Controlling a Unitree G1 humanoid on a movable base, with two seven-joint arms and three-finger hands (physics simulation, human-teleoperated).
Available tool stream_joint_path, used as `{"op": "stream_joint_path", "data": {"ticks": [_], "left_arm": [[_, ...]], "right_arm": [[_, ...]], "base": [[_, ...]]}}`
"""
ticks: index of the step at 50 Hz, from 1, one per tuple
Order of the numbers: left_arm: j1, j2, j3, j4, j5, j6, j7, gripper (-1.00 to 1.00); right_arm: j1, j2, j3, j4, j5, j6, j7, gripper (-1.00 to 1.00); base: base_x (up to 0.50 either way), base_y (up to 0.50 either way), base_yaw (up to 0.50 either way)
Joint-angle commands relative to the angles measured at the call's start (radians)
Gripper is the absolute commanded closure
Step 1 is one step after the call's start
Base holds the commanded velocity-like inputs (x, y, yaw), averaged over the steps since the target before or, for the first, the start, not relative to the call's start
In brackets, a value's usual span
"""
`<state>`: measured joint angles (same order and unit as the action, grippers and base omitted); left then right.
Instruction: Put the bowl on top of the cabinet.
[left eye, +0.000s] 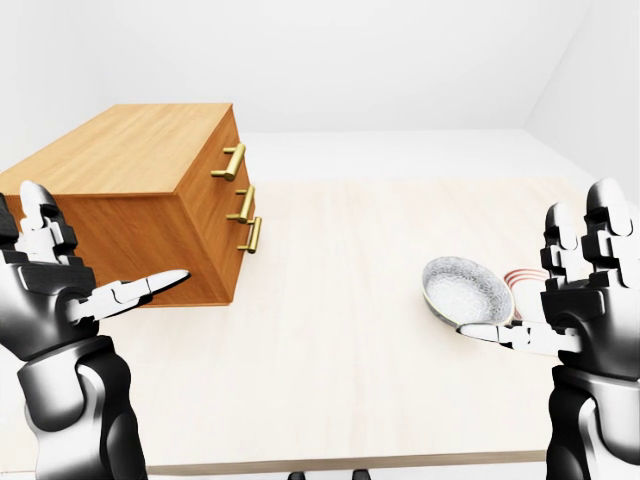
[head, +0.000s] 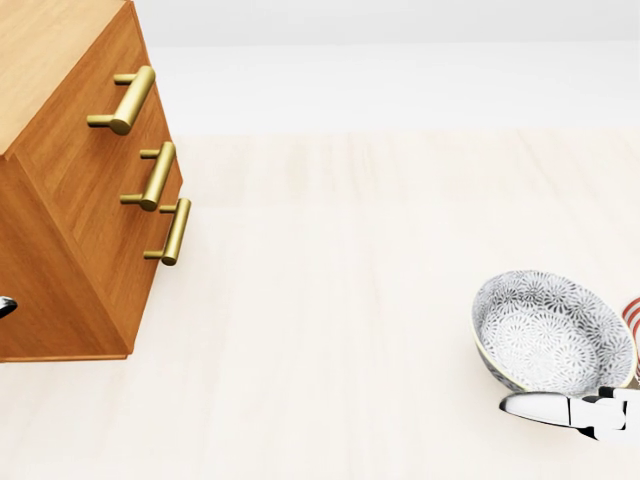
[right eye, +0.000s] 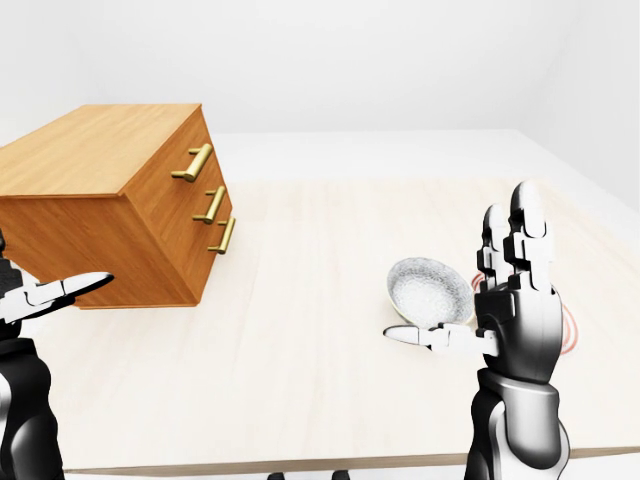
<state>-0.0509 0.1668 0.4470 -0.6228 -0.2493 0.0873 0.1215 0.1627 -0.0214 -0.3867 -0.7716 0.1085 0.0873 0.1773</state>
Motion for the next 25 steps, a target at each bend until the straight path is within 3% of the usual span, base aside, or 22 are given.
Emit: {"op": "stream_joint_path", "data": {"ticks": [1, 25], "left_arm": [[-0.008, -0.006, -0.010, 0.060, -0.001, 0.000, 0.009, -1.00], [-0.011, -0.004, -0.010, 0.063, -0.002, 0.000, 0.009, -1.00]], "right_arm": [[-0.012, 0.006, 0.015, 0.076, -0.025, 0.000, -0.011, -1.00], [-0.016, 0.002, 0.014, 0.079, -0.025, 0.000, -0.011, -1.00]], "base": [[0.00, 0.26, 0.00], [0.00, 0.26, 0.00]]}}
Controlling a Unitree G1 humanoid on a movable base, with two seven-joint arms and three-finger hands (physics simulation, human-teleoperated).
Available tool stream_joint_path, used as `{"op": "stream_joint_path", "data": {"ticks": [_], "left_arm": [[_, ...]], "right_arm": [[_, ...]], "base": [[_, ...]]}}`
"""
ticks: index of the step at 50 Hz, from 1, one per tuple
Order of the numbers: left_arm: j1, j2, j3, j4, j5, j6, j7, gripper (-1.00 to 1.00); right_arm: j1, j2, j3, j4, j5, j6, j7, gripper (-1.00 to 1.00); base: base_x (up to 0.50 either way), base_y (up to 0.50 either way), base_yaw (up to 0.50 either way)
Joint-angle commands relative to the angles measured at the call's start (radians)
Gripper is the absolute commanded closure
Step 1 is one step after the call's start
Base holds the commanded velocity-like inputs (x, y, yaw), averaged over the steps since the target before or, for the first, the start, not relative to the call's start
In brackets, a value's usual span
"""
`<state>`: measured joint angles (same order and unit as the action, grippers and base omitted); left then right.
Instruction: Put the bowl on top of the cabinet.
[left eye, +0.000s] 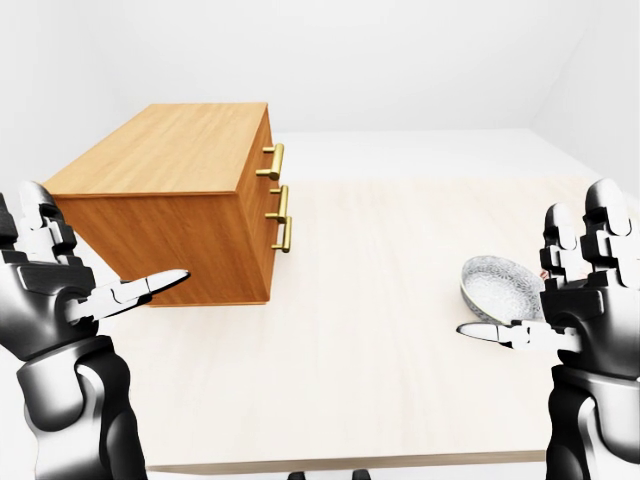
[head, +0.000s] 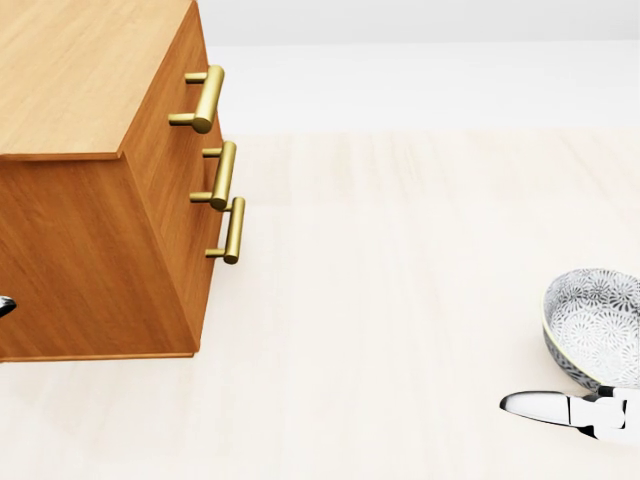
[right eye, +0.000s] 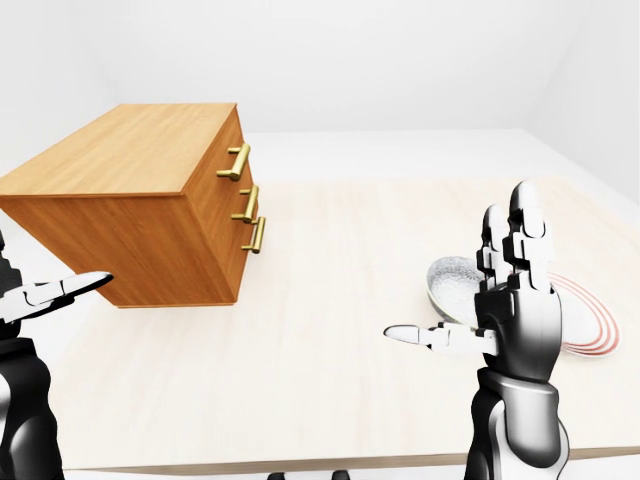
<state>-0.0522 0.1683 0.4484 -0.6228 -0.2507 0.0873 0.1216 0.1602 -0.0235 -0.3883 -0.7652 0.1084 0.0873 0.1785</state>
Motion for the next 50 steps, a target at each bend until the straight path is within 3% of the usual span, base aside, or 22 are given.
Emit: {"op": "stream_joint_path", "data": {"ticks": [1, 29, 40, 50], "left_arm": [[-0.010, -0.005, -0.011, 0.066, -0.001, 0.000, 0.009, -1.00], [-0.007, -0.008, -0.014, 0.066, 0.001, 0.000, 0.010, -1.00], [-0.007, -0.008, -0.015, 0.067, 0.002, 0.000, 0.009, -1.00], [-0.005, -0.011, -0.019, 0.067, 0.007, 0.000, 0.006, -1.00]], "right_arm": [[-0.011, 0.005, 0.015, 0.072, -0.024, 0.000, -0.011, -1.00], [-0.011, 0.008, 0.013, 0.077, -0.024, 0.000, -0.008, -1.00], [-0.017, 0.002, 0.010, 0.083, -0.014, 0.000, -0.014, -1.00], [-0.224, -0.176, -0.026, 0.225, -0.114, 0.000, -0.024, -1.00]], "base": [[0.00, 0.26, 0.00], [0.00, 0.26, 0.00], [0.00, 0.01, 0.00], [0.00, 0.00, 0.00]]}}
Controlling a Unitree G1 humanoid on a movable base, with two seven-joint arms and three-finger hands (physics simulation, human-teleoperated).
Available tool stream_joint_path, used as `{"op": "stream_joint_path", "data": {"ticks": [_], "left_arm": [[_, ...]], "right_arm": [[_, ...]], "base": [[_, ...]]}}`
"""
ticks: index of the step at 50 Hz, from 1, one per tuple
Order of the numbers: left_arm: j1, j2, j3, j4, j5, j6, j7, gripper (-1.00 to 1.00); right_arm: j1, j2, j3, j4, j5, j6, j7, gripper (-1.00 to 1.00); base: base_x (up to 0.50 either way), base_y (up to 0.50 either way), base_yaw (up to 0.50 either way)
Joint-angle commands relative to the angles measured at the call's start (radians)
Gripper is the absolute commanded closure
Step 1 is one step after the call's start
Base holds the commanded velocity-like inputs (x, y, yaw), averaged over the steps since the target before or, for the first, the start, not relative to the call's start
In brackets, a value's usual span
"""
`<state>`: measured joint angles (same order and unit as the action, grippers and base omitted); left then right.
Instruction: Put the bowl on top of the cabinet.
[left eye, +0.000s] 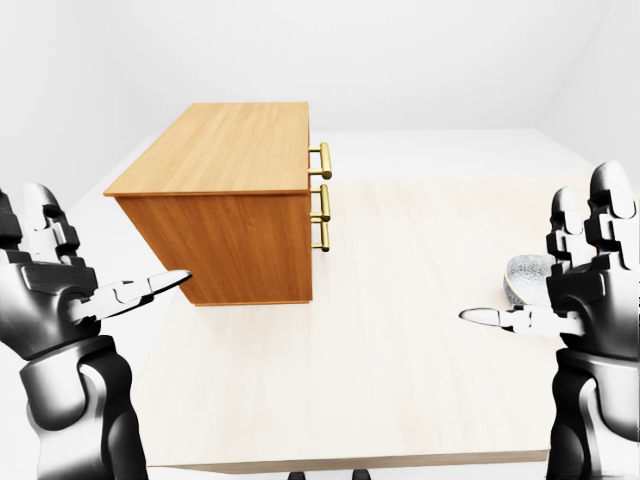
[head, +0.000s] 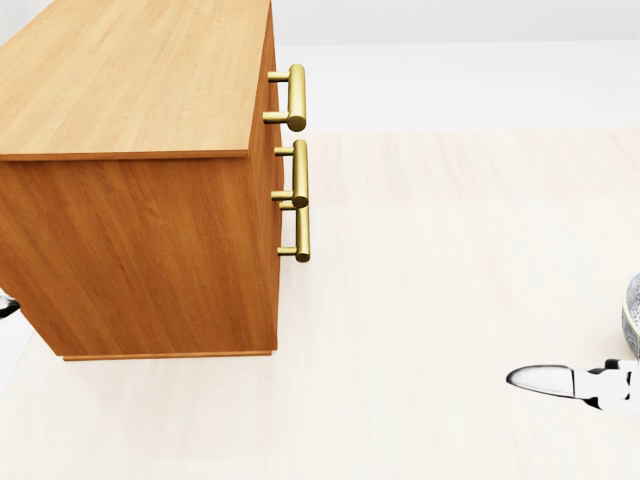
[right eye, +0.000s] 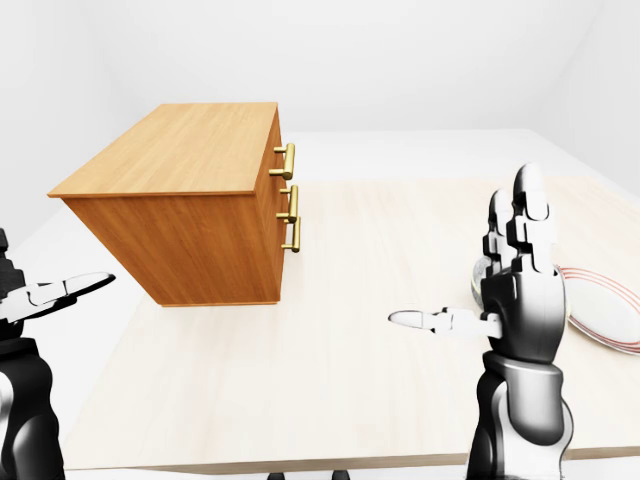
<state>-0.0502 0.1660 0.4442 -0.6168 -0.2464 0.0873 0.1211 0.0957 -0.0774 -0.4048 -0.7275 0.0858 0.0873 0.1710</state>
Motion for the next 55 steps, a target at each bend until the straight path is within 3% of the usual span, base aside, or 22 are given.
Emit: {"op": "stream_joint_path", "data": {"ticks": [1, 6, 11, 14, 17, 18, 21, 29, 34, 39, 44, 55], "left_arm": [[-0.007, -0.009, -0.014, 0.062, 0.003, 0.000, 0.007, -1.00], [-0.008, -0.008, -0.016, 0.064, 0.004, 0.000, 0.009, -1.00], [-0.007, -0.007, -0.010, 0.052, 0.001, 0.000, 0.009, -1.00], [-0.010, -0.005, -0.008, 0.051, -0.001, 0.000, 0.012, -1.00], [-0.010, -0.006, -0.011, 0.052, 0.000, 0.000, 0.011, -1.00], [-0.009, -0.006, -0.008, 0.045, -0.004, 0.000, 0.011, -1.00], [-0.013, -0.004, -0.007, 0.046, -0.005, 0.000, 0.012, -1.00], [-0.014, -0.002, -0.007, 0.048, -0.006, 0.000, 0.013, -1.00], [-0.018, 0.001, -0.004, 0.049, -0.010, 0.000, 0.015, -1.00], [-0.020, 0.003, -0.005, 0.053, -0.010, 0.000, 0.017, -1.00], [-0.019, 0.001, -0.008, 0.057, -0.008, 0.000, 0.016, -1.00], [-0.017, 0.000, -0.009, 0.054, -0.007, 0.000, 0.016, -1.00]], "right_arm": [[-0.207, -0.175, 0.004, 0.265, -0.147, 0.000, -0.018, -1.00], [-0.240, -0.260, 0.056, 0.419, -0.465, 0.000, -0.024, -1.00], [-0.315, -0.295, 0.065, 0.626, -0.524, 0.000, 0.043, -1.00], [-0.352, -0.357, 0.098, 0.778, -0.636, 0.000, 0.070, -1.00], [-0.398, -0.363, 0.102, 0.923, -0.640, 0.000, 0.042, -1.00], [-0.444, -0.386, 0.125, 1.115, -0.655, 0.000, -0.013, -1.00], [-0.517, -0.441, 0.153, 1.381, -0.669, 0.000, -0.070, -1.00], [-0.700, -0.554, 0.229, 1.889, -0.636, -0.009, -0.143, -1.00], [-0.754, -0.624, 0.297, 1.945, -0.722, 0.000, -0.115, -1.00], [-0.795, -0.687, 0.325, 1.922, -0.846, 0.000, 0.008, -1.00], [-0.783, -0.691, 0.327, 1.954, -0.923, 0.000, 0.018, -1.00], [-0.735, -0.699, 0.308, 1.976, -0.921, 0.000, 0.029, -1.00]], "base": [[0.00, 0.00, 0.00], [0.00, 0.00, 0.00], [0.00, 0.00, 0.00], [0.00, 0.00, 0.00], [0.00, 0.00, 0.00], [0.00, 0.00, 0.00], [0.00, 0.00, 0.00], [0.00, 0.00, 0.00], [0.00, 0.00, 0.00], [0.00, 0.00, 0.00], [0.00, 0.00, 0.00], [0.00, 0.00, 0.00]]}}
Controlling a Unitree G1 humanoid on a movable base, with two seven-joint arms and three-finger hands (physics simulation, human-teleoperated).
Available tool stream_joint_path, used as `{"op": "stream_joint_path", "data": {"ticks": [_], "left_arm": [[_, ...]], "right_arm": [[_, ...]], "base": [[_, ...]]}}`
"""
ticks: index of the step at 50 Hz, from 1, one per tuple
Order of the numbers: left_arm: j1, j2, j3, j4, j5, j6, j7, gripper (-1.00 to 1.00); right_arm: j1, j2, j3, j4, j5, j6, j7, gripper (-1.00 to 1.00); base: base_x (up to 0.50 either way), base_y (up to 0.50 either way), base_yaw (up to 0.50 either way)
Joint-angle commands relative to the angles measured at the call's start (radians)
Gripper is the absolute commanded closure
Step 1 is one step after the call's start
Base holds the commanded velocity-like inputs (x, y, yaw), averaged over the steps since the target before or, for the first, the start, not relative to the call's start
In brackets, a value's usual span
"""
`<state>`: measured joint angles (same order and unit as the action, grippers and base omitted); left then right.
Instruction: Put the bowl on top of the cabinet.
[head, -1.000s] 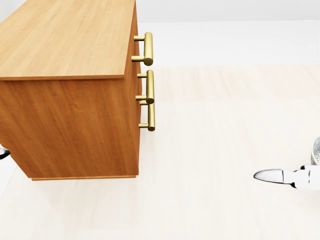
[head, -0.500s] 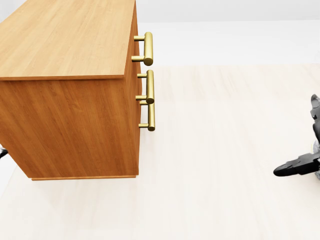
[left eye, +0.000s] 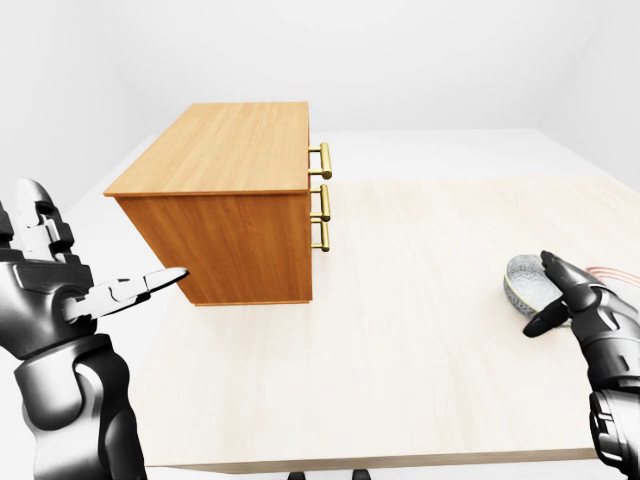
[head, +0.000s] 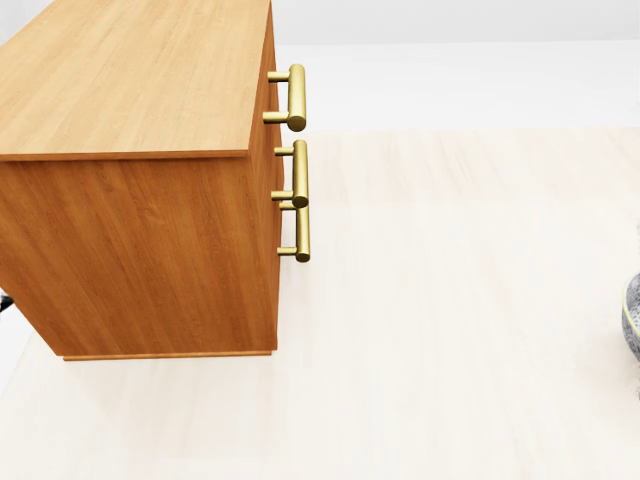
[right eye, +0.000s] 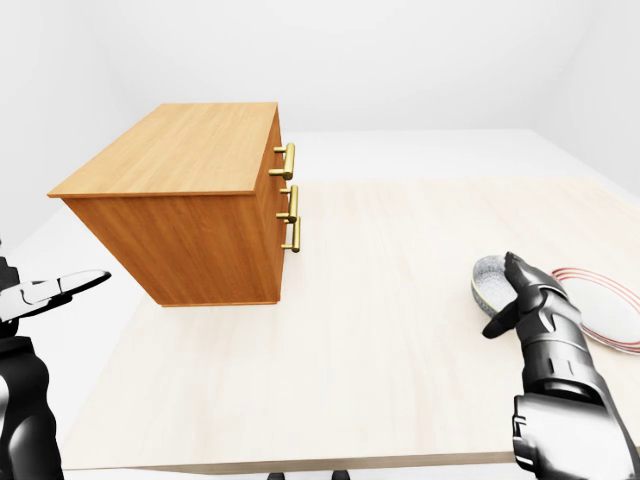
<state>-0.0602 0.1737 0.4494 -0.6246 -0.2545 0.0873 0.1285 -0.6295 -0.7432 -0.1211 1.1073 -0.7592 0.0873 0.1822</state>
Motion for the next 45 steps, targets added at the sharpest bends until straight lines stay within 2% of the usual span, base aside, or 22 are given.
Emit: {"op": "stream_joint_path", "data": {"ticks": [1, 5, 13, 26, 45], "left_arm": [[-0.007, -0.007, -0.014, 0.064, 0.002, 0.000, 0.009, -1.00], [-0.007, -0.008, -0.015, 0.062, 0.002, 0.000, 0.009, -1.00], [-0.006, -0.008, -0.014, 0.060, 0.002, 0.000, 0.008, -1.00], [-0.004, -0.011, -0.015, 0.055, 0.004, 0.000, 0.006, -1.00], [-0.003, -0.013, -0.018, 0.056, 0.007, 0.000, 0.005, -1.00]], "right_arm": [[-0.008, -0.036, 0.024, 0.140, -0.077, 0.000, 0.020, -1.00], [-0.006, -0.039, 0.023, 0.131, -0.081, 0.000, 0.032, -1.00], [0.006, -0.001, 0.030, 0.159, -0.072, 0.000, 0.012, -1.00], [-0.001, -0.020, 0.030, 0.148, -0.073, 0.000, 0.033, -1.00], [-0.045, 0.013, 0.040, 0.147, -0.091, 0.000, 0.045, -1.00]], "base": [[0.00, 0.00, 0.00], [0.00, 0.00, 0.00], [0.00, 0.00, 0.00], [0.00, 0.00, 0.00], [0.00, 0.00, 0.00]]}}
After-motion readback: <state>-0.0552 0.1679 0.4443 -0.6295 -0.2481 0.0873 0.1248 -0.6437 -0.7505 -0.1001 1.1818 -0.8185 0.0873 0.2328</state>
